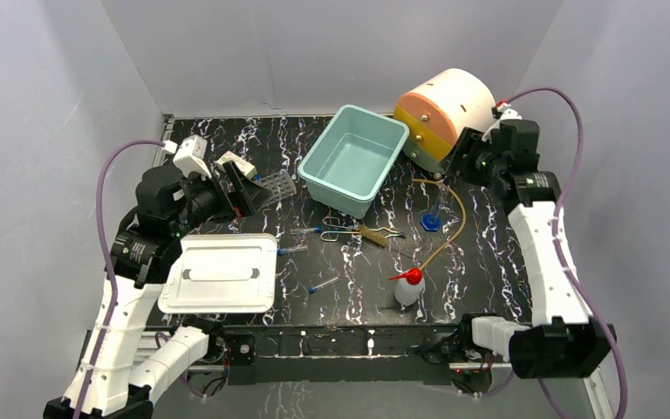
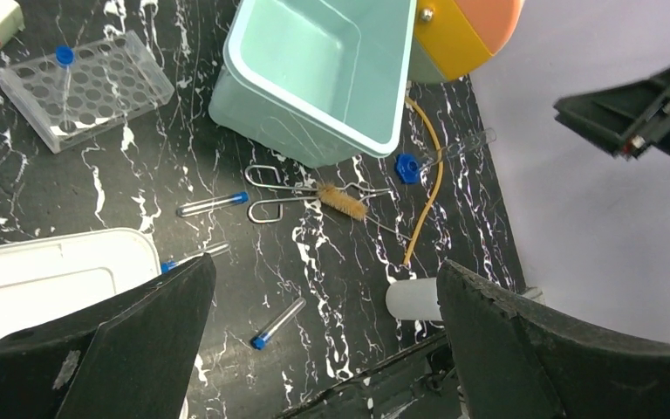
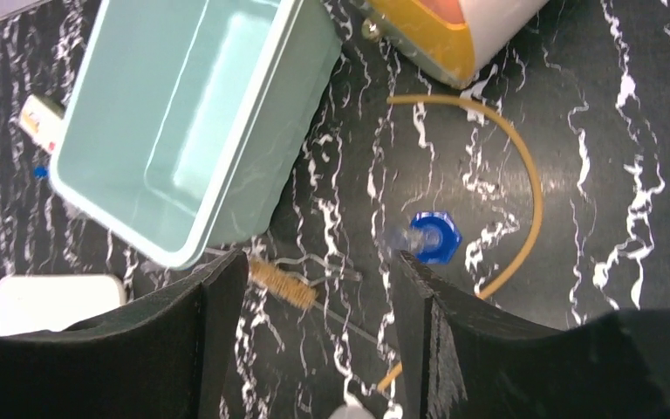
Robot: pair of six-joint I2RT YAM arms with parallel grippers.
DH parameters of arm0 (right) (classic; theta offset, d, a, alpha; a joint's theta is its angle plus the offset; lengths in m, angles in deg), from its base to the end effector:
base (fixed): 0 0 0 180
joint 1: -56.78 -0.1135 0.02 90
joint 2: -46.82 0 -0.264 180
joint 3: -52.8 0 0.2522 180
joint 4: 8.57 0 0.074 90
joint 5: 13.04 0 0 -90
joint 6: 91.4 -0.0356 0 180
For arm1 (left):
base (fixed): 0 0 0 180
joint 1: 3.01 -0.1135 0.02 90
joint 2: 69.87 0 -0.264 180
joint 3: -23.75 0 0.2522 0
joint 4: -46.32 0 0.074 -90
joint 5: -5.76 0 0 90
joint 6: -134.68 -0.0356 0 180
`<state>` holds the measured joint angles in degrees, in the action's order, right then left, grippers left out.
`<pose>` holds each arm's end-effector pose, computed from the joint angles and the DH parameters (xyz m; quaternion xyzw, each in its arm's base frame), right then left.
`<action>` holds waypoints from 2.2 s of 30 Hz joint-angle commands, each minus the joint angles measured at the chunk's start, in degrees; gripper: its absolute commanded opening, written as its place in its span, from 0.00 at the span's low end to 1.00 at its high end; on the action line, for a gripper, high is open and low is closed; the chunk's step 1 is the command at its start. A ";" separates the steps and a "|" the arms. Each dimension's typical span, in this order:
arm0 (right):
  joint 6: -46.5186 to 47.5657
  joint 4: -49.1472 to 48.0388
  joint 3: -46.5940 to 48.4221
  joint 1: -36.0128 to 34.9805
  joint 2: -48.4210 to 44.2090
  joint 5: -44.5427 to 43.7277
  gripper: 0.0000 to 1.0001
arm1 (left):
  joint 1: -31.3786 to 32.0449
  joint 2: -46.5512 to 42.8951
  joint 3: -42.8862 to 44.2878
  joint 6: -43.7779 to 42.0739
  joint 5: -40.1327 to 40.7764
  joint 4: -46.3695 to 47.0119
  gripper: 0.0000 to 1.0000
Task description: Organize the chemistry lab equipment
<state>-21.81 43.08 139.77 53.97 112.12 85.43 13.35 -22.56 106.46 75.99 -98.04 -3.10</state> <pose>0.2381 0.0169 0.3919 0.0956 0.8591 0.1630 0.4757 0.1434 -0.0509 0.4273 -0.0285 0.7854 -0.3335 0.5207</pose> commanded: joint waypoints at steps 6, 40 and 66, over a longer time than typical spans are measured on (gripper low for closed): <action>0.10 -13.14 5.62 -6.05 15.58 -20.87 0.68 | 0.32 -1.04 -4.67 2.02 -3.05 0.81 0.98; 5.88 -14.22 22.16 1.66 39.87 -38.85 0.72 | 0.29 1.18 -5.63 2.62 -2.35 -2.65 0.98; 5.63 9.21 6.21 1.04 -1.85 2.45 0.78 | 0.33 2.55 -7.18 5.16 -6.70 -0.50 0.98</action>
<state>-14.11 46.44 150.13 55.52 113.84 78.00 13.35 -20.07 99.77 80.67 -100.71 -4.20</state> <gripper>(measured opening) 0.784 0.982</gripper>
